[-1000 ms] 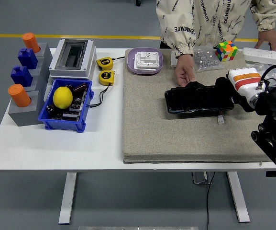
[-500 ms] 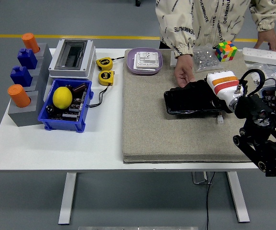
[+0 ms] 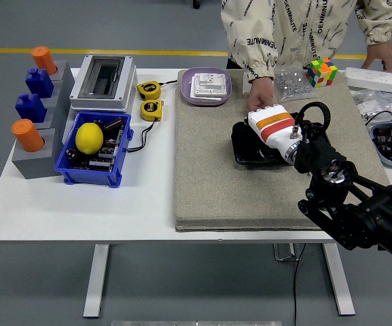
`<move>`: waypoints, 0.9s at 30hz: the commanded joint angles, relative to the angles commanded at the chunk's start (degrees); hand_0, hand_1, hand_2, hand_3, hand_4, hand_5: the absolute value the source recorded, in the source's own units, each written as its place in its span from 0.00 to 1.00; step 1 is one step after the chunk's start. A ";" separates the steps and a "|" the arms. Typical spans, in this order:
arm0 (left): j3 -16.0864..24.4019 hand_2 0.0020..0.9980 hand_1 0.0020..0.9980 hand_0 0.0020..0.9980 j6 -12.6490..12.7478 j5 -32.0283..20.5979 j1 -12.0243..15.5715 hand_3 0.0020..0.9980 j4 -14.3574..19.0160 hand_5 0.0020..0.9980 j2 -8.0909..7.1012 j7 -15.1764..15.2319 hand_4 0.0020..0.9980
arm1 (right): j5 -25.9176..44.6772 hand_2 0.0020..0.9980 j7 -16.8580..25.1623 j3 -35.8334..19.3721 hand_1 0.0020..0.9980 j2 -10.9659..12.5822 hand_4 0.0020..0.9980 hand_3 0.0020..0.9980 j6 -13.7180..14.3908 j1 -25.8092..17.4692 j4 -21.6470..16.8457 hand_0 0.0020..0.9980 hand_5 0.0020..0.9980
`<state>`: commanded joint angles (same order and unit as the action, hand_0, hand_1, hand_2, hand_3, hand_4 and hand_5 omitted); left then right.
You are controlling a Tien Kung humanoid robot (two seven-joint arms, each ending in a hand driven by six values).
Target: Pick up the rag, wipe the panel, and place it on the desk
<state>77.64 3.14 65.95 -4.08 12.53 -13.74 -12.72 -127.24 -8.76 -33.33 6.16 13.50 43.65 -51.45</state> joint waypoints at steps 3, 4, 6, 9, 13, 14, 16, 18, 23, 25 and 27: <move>-0.13 0.68 0.66 0.63 0.00 -0.01 0.01 0.57 0.04 0.51 -0.07 0.01 0.61 | 0.19 0.36 -0.07 1.11 0.32 -0.59 0.92 0.36 -0.01 0.44 -0.62 0.29 0.01; -0.17 0.68 0.66 0.63 -0.01 -0.02 0.01 0.57 0.05 0.51 -0.09 0.01 0.61 | 0.26 0.36 -0.09 1.54 0.32 -0.78 0.92 0.36 -0.02 0.56 -0.84 0.29 0.01; -0.25 0.68 0.66 0.63 0.00 -0.05 -0.01 0.57 0.06 0.51 -0.12 0.01 0.61 | 0.36 0.36 -0.11 2.26 0.32 -1.07 0.92 0.36 -0.03 0.76 -1.23 0.29 0.01; -0.35 0.68 0.66 0.63 0.01 -0.08 0.00 0.57 0.05 0.51 -0.18 0.01 0.61 | 0.51 0.36 -0.14 3.45 0.32 -1.44 0.92 0.36 -0.06 1.00 -1.98 0.29 0.01; -0.46 0.68 0.66 0.64 -0.01 -0.13 0.07 0.57 0.02 0.51 -0.20 0.00 0.61 | 0.52 0.36 -0.17 4.29 0.32 -1.62 0.92 0.36 -0.04 1.10 -2.79 0.29 0.01; -0.45 0.68 0.66 0.64 0.01 -0.12 0.10 0.57 0.02 0.51 -0.21 0.00 0.61 | 0.50 0.36 -0.17 4.32 0.32 -1.62 0.92 0.36 -0.04 1.11 -2.77 0.29 0.01; -0.43 0.68 0.66 0.64 0.01 -0.11 0.16 0.57 0.01 0.51 -0.21 0.00 0.61 | 0.47 0.36 -0.17 4.32 0.32 -1.53 0.92 0.36 -0.05 1.17 -2.62 0.29 0.01; -0.42 0.68 0.66 0.64 0.01 -0.08 0.21 0.57 0.00 0.51 -0.22 -0.01 0.61 | 0.45 0.36 -0.17 4.22 0.32 -1.27 0.92 0.36 -0.04 1.21 -2.40 0.29 0.01; -0.40 0.68 0.66 0.64 0.02 -0.01 0.20 0.57 0.02 0.51 -0.23 0.00 0.61 | 0.32 0.36 -0.17 3.85 0.32 -0.21 0.92 0.36 -0.08 1.14 -1.91 0.29 0.01; -0.35 0.69 0.66 0.64 0.02 0.00 0.14 0.57 0.05 0.51 -0.21 0.01 0.61 | 0.32 0.36 -0.17 3.76 0.32 0.40 0.92 0.36 -0.09 1.15 -1.88 0.29 0.01; -0.24 0.69 0.66 0.64 0.03 0.07 0.09 0.57 0.07 0.51 -0.18 0.01 0.61 | 0.32 0.36 -0.17 3.68 0.32 1.11 0.92 0.36 -0.11 1.20 -1.76 0.29 0.01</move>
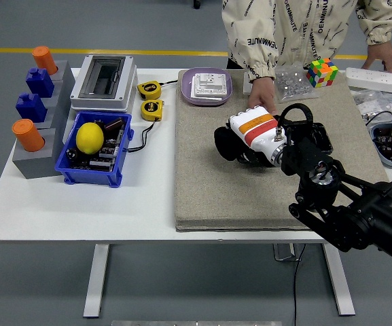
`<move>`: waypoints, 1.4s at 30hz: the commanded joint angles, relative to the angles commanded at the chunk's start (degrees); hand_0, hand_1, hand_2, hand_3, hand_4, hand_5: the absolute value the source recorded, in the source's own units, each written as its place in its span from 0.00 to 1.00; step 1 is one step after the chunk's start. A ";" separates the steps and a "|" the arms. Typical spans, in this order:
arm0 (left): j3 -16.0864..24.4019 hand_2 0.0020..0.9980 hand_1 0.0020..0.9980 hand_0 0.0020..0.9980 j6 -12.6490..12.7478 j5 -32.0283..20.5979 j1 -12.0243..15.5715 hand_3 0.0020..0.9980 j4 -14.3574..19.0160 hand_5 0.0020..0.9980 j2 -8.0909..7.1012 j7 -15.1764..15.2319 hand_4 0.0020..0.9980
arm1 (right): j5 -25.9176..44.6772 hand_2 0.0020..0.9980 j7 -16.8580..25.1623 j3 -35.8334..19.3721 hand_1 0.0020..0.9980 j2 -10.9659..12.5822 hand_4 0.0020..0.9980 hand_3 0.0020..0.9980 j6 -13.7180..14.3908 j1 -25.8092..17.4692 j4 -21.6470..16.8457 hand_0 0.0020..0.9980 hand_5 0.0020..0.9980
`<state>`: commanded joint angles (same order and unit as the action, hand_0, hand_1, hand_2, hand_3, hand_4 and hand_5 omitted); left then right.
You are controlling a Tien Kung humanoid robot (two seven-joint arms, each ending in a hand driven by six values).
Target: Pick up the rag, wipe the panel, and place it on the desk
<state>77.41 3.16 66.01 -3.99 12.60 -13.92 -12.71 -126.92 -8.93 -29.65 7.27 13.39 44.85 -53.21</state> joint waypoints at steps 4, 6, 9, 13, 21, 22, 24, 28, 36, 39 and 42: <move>0.22 0.69 0.66 0.64 0.01 0.08 -0.02 0.57 -0.02 0.51 0.09 0.00 0.61 | -0.03 0.36 0.02 -0.28 0.32 1.37 0.92 0.36 -0.05 0.11 0.29 0.29 0.01; 0.24 0.69 0.66 0.64 0.00 0.05 -0.04 0.57 -0.04 0.51 0.11 -0.01 0.61 | -0.07 0.36 0.04 -0.52 0.32 1.93 0.92 0.36 -0.04 0.11 0.34 0.29 0.01; 0.39 0.69 0.66 0.63 0.00 0.10 -0.08 0.57 -0.05 0.51 0.13 -0.01 0.61 | -0.14 0.36 0.07 -1.11 0.32 3.09 0.92 0.36 -0.06 -0.03 0.41 0.29 0.01; 0.63 0.69 0.66 0.63 0.00 0.18 -0.10 0.57 -0.04 0.51 0.19 0.00 0.61 | -0.20 0.36 0.12 -1.68 0.32 4.85 0.92 0.36 -0.05 -0.30 0.70 0.29 0.01; 0.96 0.69 0.66 0.64 0.00 0.26 -0.12 0.57 -0.03 0.51 0.30 0.00 0.61 | -0.43 0.36 0.33 -2.95 0.32 7.44 0.92 0.36 0.05 -1.00 2.40 0.29 0.01; 0.99 0.69 0.66 0.64 0.00 0.28 -0.12 0.57 -0.03 0.51 0.31 0.00 0.61 | -0.46 0.36 0.36 -3.06 0.32 7.71 0.92 0.36 0.05 -1.08 2.58 0.29 0.01; 1.04 0.69 0.66 0.64 0.00 0.29 -0.13 0.57 -0.04 0.51 0.33 0.00 0.61 | -0.56 0.36 0.41 -3.44 0.32 8.29 0.92 0.36 0.06 -1.30 2.99 0.29 0.01; 1.12 0.69 0.66 0.64 0.00 0.30 -0.16 0.57 -0.01 0.51 0.37 0.01 0.61 | -0.77 0.36 0.47 -4.23 0.32 9.42 0.92 0.36 0.07 -1.72 3.73 0.29 0.01; 1.33 0.69 0.66 0.64 0.00 0.36 -0.16 0.57 -0.02 0.51 0.40 0.01 0.61 | -1.19 0.36 0.51 -6.58 0.32 11.86 0.92 0.36 0.04 -2.57 4.99 0.29 0.01; 1.36 0.69 0.66 0.63 -0.01 0.33 -0.18 0.57 -0.02 0.51 0.42 0.01 0.61 | -1.39 0.36 0.52 -7.97 0.32 13.01 0.92 0.36 0.05 -3.12 5.44 0.29 0.01; 1.36 0.69 0.66 0.63 -0.02 0.30 -0.19 0.57 0.01 0.51 0.44 0.01 0.61 | -1.44 0.36 0.52 -8.36 0.32 13.34 0.92 0.36 0.03 -3.28 5.69 0.29 0.01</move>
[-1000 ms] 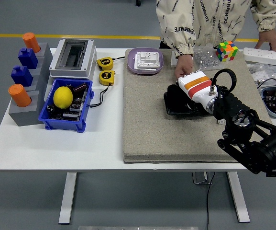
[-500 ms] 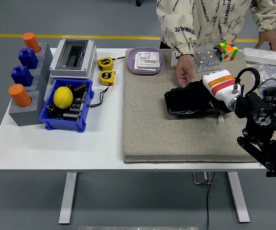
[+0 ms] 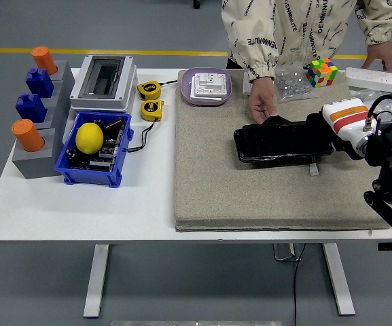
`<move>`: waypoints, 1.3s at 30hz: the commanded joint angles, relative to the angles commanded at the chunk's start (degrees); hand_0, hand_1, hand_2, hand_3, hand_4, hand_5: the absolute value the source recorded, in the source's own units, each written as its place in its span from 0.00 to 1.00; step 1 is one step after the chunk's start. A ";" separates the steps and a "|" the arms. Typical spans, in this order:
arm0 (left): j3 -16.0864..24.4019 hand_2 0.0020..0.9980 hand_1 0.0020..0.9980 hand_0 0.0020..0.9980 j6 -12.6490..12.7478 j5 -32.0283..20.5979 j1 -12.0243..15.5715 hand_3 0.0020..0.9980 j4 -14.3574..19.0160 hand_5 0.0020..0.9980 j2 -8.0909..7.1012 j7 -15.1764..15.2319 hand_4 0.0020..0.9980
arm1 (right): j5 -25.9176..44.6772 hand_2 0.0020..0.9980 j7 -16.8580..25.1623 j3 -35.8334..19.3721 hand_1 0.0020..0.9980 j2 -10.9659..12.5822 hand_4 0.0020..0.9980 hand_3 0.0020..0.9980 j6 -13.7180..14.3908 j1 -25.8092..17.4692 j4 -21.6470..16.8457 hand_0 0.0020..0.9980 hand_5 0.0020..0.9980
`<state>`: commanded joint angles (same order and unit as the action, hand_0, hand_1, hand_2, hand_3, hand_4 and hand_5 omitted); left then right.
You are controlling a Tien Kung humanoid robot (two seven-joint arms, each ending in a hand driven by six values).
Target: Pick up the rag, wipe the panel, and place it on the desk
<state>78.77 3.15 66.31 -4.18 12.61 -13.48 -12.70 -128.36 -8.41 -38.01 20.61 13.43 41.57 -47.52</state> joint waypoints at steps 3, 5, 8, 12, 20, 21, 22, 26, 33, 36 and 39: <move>-0.02 0.68 0.66 0.64 -0.01 -0.07 0.04 0.57 0.00 0.51 0.05 0.00 0.61 | -0.19 0.36 -0.02 -1.02 0.32 0.73 0.92 0.36 -0.07 -0.51 0.53 0.29 0.01; -0.02 0.68 0.66 0.64 -0.01 -0.08 0.13 0.57 -0.05 0.51 0.07 -0.01 0.61 | -0.34 0.36 -0.05 -1.72 0.32 1.13 0.92 0.36 -0.14 -0.94 0.66 0.29 0.01; 0.02 0.68 0.66 0.64 0.01 -0.03 0.33 0.57 -0.07 0.51 0.05 -0.01 0.61 | -0.60 0.36 -0.34 -3.05 0.32 1.54 0.92 0.36 -0.45 -1.70 0.73 0.29 0.01; 0.05 0.68 0.66 0.64 0.02 0.10 0.61 0.57 -0.06 0.51 -0.06 0.00 0.61 | -1.20 0.36 -1.45 -6.37 0.32 1.59 0.92 0.36 -1.03 -3.07 0.95 0.29 0.01; -0.22 0.69 0.66 0.63 -0.02 0.12 0.64 0.57 0.12 0.51 -0.19 0.03 0.61 | -1.64 0.36 -4.73 -12.29 0.32 1.24 0.92 0.36 -2.25 -4.58 0.94 0.30 0.01; -0.23 0.69 0.66 0.63 0.01 0.16 0.70 0.57 0.09 0.51 -0.25 0.03 0.61 | -1.64 0.36 -5.38 -13.08 0.32 1.20 0.92 0.36 -2.46 -4.74 0.79 0.31 0.01; -0.25 0.69 0.66 0.63 0.00 0.18 0.76 0.57 0.07 0.51 -0.30 0.02 0.61 | -1.64 0.36 -5.86 -13.68 0.32 1.11 0.92 0.36 -2.58 -4.87 0.66 0.31 0.01; -0.14 0.69 0.66 0.63 0.03 0.29 1.07 0.57 0.02 0.51 -0.43 0.01 0.61 | -1.64 0.36 -7.93 -16.61 0.32 0.36 0.92 0.36 -3.00 -5.91 -0.45 0.31 0.01; -0.17 0.68 0.66 0.64 0.02 0.38 1.47 0.57 0.01 0.51 -0.54 0.01 0.61 | -1.64 0.36 -12.93 -20.83 0.32 -1.34 0.92 0.37 -3.89 -8.00 -2.80 0.31 0.01; -0.22 0.68 0.66 0.64 0.02 0.48 1.56 0.57 0.02 0.51 -0.61 0.02 0.61 | -1.64 0.36 -15.15 -21.30 0.32 -1.78 0.92 0.37 -4.22 -8.24 -3.54 0.31 0.01; -0.20 0.68 0.66 0.64 0.02 0.61 1.44 0.57 0.07 0.51 -0.65 0.03 0.61 | -1.64 0.36 -16.58 -21.52 0.32 -1.77 0.92 0.36 -4.61 -8.46 -4.63 0.31 0.01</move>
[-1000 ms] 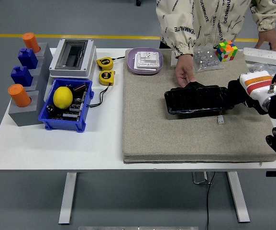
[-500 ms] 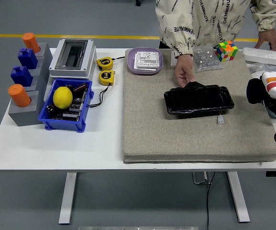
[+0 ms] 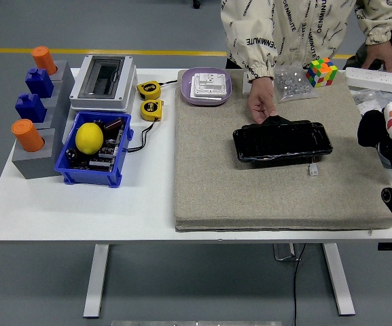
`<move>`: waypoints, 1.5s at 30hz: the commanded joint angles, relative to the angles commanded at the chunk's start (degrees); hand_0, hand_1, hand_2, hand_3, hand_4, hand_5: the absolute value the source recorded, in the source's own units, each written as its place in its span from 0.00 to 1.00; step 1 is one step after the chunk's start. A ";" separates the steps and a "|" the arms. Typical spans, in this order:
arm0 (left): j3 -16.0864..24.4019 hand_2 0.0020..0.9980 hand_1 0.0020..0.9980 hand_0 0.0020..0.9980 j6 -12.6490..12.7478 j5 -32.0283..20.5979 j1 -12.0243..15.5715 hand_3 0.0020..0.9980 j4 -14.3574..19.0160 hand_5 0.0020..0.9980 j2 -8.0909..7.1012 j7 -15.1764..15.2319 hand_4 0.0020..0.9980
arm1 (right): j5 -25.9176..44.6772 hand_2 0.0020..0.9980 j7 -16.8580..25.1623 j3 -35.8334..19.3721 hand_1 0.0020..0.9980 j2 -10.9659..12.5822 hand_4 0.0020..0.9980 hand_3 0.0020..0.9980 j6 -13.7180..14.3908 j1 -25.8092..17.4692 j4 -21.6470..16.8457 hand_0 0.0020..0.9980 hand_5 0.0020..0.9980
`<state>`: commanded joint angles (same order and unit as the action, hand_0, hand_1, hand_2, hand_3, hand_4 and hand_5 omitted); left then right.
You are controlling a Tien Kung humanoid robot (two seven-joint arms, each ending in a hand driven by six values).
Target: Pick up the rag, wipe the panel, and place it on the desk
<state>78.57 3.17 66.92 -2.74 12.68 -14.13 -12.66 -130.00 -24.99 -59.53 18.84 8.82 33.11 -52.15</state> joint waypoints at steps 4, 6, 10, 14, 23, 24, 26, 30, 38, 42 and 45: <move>0.19 0.68 0.66 0.64 0.01 0.18 -0.19 0.57 0.10 0.51 -0.05 0.03 0.61 | 0.00 0.36 -1.91 -0.97 0.32 0.54 0.92 0.36 -1.14 -0.95 -3.14 0.31 0.01; 0.29 0.69 0.66 0.63 -0.01 0.25 -0.21 0.57 0.09 0.51 -0.08 0.02 0.61 | 0.00 0.36 -2.66 -1.66 0.32 0.95 0.92 0.36 -1.90 -1.51 -5.09 0.30 0.02; 0.67 0.69 0.66 0.63 0.05 0.52 -0.12 0.57 -0.03 0.51 -0.18 0.01 0.61 | 0.06 0.36 -3.29 -3.16 0.32 1.79 0.92 0.36 -3.52 -2.90 -9.10 0.30 0.02; 0.88 0.69 0.66 0.64 0.03 0.58 -0.15 0.57 0.02 0.51 -0.12 0.02 0.61 | 0.35 0.36 0.64 -3.58 0.32 3.23 0.92 0.36 -5.50 -4.87 -13.30 0.30 0.02; 1.19 0.69 0.66 0.64 0.02 0.72 -0.30 0.57 0.03 0.51 0.14 0.02 0.61 | 0.00 0.36 5.93 -0.89 0.32 5.88 0.92 0.36 -3.85 -7.38 -17.59 0.29 0.02; 1.21 0.68 0.66 0.64 0.02 0.73 -0.36 0.57 0.10 0.51 0.15 0.04 0.61 | 0.00 0.36 6.65 -0.58 0.32 6.09 0.92 0.36 -3.41 -7.50 -17.59 0.29 0.02; 1.23 0.68 0.66 0.64 0.02 0.75 -0.44 0.57 0.16 0.51 0.17 0.05 0.61 | 0.00 0.36 7.24 -0.29 0.32 6.29 0.92 0.36 -2.93 -7.62 -17.51 0.29 0.02; 1.33 0.68 0.66 0.64 0.03 0.83 -0.49 0.57 0.14 0.51 0.18 0.05 0.61 | 0.00 0.36 8.74 0.26 0.32 6.79 0.92 0.36 -1.76 -7.85 -17.39 0.29 0.02; 1.41 0.68 0.66 0.64 0.02 0.79 -0.52 0.57 0.11 0.51 0.21 0.03 0.61 | 0.00 0.36 10.58 0.11 0.32 7.41 0.91 0.36 -0.56 -8.03 -16.68 0.29 0.02; 1.44 0.68 0.66 0.64 0.00 0.73 -0.57 0.57 0.12 0.51 0.27 0.04 0.61 | 0.00 0.36 11.46 0.42 0.32 8.03 0.91 0.36 -0.06 -8.43 -16.78 0.29 0.02; 1.57 0.68 0.66 0.64 0.01 0.80 -0.57 0.57 0.12 0.51 0.28 0.04 0.61 | 0.00 0.36 11.74 0.67 0.32 8.63 0.91 0.36 0.12 -8.82 -16.72 0.29 0.02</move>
<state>80.14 3.18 67.73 -3.31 12.81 -13.86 -12.63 -130.00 -13.25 -58.86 27.47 8.94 24.29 -68.87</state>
